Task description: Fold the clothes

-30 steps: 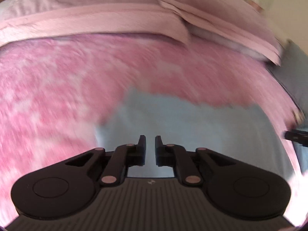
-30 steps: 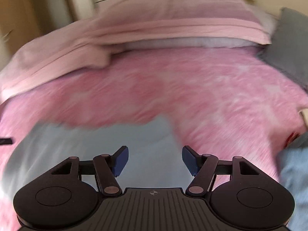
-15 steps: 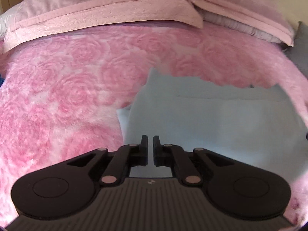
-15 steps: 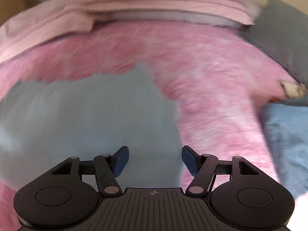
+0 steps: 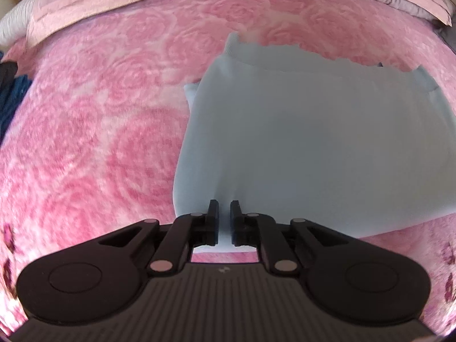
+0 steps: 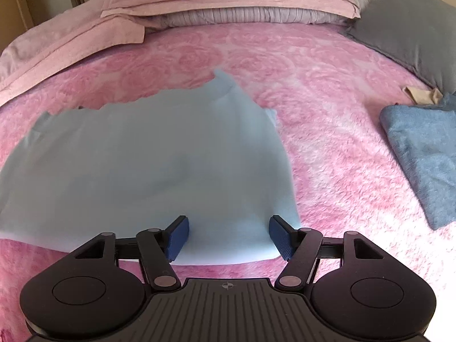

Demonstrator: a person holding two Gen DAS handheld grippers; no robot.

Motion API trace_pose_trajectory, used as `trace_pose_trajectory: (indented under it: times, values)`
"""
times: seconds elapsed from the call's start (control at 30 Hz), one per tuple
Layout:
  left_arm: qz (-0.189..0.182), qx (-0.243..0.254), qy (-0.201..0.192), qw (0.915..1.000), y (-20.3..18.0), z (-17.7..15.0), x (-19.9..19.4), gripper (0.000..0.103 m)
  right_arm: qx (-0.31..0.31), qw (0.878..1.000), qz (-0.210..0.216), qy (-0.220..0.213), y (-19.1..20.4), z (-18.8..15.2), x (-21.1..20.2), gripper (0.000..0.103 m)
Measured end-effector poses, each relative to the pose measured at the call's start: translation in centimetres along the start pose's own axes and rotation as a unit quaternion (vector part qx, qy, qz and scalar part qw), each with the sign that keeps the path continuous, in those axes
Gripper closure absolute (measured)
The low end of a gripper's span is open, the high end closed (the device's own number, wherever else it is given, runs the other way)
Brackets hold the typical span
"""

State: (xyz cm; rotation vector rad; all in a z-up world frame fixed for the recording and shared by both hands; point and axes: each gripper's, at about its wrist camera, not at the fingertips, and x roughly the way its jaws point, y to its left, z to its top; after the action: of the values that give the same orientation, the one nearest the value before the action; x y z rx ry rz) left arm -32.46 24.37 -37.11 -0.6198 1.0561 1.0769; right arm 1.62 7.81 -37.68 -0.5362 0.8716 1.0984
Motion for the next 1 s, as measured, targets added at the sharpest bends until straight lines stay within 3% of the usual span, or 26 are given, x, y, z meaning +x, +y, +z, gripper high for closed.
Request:
trace_pose_trajectory:
  times: [0.17, 0.27, 0.3, 0.4, 0.53, 0.63, 0.77, 0.8, 0.87, 1.0]
  values:
    - [-0.005, 0.017, -0.002, 0.9998, -0.1, -0.3, 0.6, 0.096, -0.008, 1.000, -0.005, -0.027, 0.4, -0.2, -1.3, 0.038]
    - [-0.008, 0.047, -0.018, 0.9987, 0.0, -1.1, 2.3, 0.096, -0.026, 0.999, -0.030, 0.013, 0.3, -1.3, 0.8, 0.038]
    - [-0.022, 0.036, -0.028, 0.9987, 0.6, -1.4, 2.6, 0.097, -0.030, 0.999, -0.039, 0.023, -0.1, -2.0, 1.7, 0.038]
    - [-0.051, 0.001, -0.036, 0.9980, 2.7, -1.3, 1.5, 0.097, 0.068, 0.997, -0.002, 0.033, -3.0, -2.7, 2.0, 0.038]
    - [-0.040, 0.005, -0.083, 0.9957, 3.5, -2.1, -1.9, 0.097, 0.066, 0.997, -0.033, 0.003, -3.3, -2.5, -0.9, 0.040]
    - [-0.038, 0.026, -0.091, 0.9948, 2.4, -3.0, -2.0, 0.097, 0.034, 0.998, -0.027, -0.040, -2.5, -2.7, -2.4, 0.043]
    - [-0.005, -0.004, -0.056, 0.9984, 1.5, -3.1, -0.1, 0.096, -0.011, 0.999, -0.032, 0.024, -1.8, -3.4, 1.4, 0.051]
    - [0.003, -0.012, -0.048, 0.9988, 1.2, -3.1, 0.4, 0.096, 0.006, 0.999, -0.024, 0.032, -2.3, -3.6, 2.0, 0.051]
    - [0.008, -0.023, -0.038, 0.9990, 1.0, -2.3, -1.2, 0.095, 0.046, 0.998, -0.012, 0.045, -3.3, -3.1, 1.5, 0.051]
    - [0.015, -0.040, -0.007, 0.9991, 0.1, -2.7, -5.1, 0.094, 0.050, 0.997, -0.015, 0.052, -3.7, -2.1, -2.3, 0.051]
